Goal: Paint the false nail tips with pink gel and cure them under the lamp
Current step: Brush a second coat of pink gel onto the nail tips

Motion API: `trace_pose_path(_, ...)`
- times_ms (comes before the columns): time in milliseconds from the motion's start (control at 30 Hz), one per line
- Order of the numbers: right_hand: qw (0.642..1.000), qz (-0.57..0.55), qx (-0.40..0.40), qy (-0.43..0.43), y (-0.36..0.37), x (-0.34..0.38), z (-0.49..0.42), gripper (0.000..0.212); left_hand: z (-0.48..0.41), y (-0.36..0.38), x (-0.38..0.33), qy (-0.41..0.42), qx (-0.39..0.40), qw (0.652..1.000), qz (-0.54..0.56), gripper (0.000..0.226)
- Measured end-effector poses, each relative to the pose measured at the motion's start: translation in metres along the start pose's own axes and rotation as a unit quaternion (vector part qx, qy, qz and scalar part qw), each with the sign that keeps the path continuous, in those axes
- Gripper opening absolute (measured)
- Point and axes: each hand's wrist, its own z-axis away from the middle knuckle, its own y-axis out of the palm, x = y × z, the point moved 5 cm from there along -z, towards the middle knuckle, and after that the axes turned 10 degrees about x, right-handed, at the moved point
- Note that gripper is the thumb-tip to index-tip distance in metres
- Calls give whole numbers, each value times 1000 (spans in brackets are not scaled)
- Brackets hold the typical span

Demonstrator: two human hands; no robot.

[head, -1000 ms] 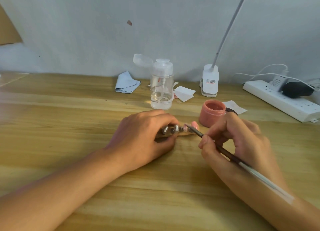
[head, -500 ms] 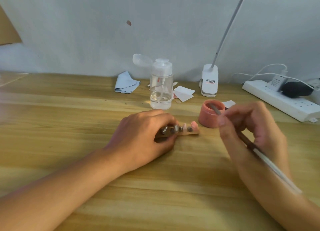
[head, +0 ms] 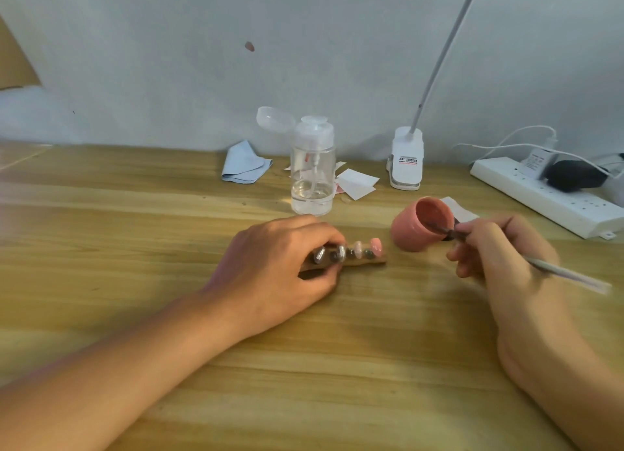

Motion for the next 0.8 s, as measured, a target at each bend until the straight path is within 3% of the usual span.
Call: trace_pose_path(800,999,18,34,-13,6,3,1,16,0,0,0,12,-7,1000,-3,21)
